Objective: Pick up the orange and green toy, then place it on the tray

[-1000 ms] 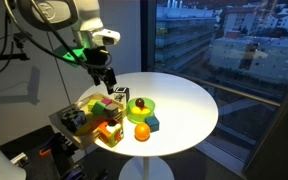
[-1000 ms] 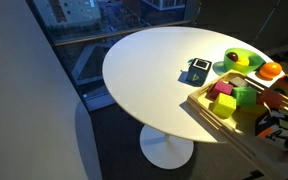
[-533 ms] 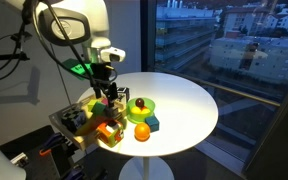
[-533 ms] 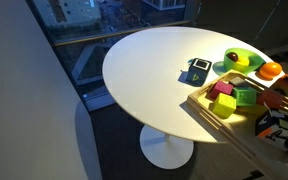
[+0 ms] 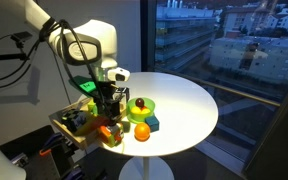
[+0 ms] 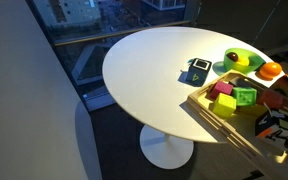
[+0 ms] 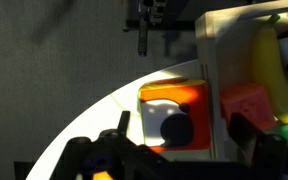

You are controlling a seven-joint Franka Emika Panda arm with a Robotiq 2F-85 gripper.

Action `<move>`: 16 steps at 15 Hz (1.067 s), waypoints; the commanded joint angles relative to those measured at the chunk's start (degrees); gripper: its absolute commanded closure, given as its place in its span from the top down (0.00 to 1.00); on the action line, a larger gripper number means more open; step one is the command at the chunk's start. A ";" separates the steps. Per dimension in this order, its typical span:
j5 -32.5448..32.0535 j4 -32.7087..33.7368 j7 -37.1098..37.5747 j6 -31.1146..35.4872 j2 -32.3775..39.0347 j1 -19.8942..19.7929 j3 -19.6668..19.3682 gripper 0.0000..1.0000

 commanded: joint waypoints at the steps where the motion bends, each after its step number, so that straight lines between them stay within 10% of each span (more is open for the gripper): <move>1: -2.85 0.58 1.86 3.96 4.07 -0.81 0.73 1.00; 16: -2.20 -0.37 -0.26 13.46 10.80 -0.60 0.10 1.00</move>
